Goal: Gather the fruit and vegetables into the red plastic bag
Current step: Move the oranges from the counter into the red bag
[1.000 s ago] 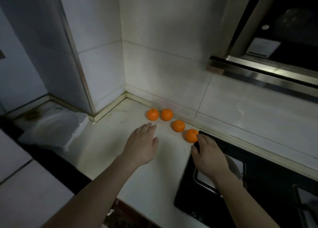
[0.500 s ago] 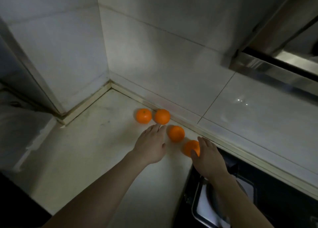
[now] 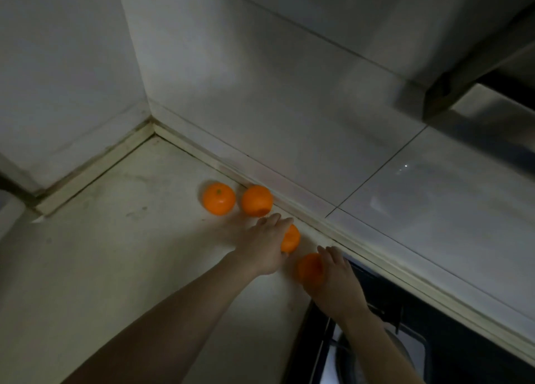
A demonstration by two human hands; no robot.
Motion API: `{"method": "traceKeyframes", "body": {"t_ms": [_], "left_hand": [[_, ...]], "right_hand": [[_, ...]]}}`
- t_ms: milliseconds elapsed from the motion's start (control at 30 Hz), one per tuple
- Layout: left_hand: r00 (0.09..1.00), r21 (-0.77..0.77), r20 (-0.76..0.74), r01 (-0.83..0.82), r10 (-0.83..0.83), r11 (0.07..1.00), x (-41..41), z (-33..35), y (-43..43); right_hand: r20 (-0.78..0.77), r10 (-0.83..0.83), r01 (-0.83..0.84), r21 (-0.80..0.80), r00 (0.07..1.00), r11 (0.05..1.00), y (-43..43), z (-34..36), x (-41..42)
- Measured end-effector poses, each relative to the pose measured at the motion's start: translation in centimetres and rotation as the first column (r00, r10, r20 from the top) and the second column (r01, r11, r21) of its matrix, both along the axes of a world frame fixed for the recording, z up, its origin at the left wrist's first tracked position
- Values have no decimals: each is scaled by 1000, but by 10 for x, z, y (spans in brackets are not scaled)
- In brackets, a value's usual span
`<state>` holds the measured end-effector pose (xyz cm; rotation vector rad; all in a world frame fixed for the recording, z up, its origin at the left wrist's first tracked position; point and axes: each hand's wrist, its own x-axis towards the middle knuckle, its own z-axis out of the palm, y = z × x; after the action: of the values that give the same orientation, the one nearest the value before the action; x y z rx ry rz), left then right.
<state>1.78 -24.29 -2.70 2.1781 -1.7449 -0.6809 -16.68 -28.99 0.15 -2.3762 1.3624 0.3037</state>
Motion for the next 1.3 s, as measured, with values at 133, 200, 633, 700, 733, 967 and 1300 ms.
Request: {"method": "traceKeyframes", "body": {"t_ms": [133, 200, 633, 700, 733, 967, 1300], "left_hand": [[999, -8, -11, 31, -31, 1000, -6, -17, -9], [999, -32, 27, 26, -26, 999, -8, -22, -12], [990, -237, -78, -130, 115, 963, 3, 31, 21], [988, -292, -93, -148, 126, 945, 5, 50, 35], [987, -316, -97, -152, 127, 936, 5, 60, 42], [986, -428, -110, -158, 122, 890, -4, 127, 97], [991, -540, -109, -121, 74, 833, -35, 200, 202]], "right_hand": [[16, -9, 9, -1, 1000, 1000, -1, -12, -4], [53, -16, 17, -21, 998, 1000, -1, -14, -5], [216, -61, 89, -121, 974, 989, 23, 33, -9], [265, -68, 112, -153, 962, 982, 33, 50, -11], [290, -67, 122, -174, 955, 977, 39, 60, -12], [424, -50, 194, -304, 905, 933, 92, 126, -25], [536, -105, 349, -379, 838, 857, 209, 182, -63]]}}
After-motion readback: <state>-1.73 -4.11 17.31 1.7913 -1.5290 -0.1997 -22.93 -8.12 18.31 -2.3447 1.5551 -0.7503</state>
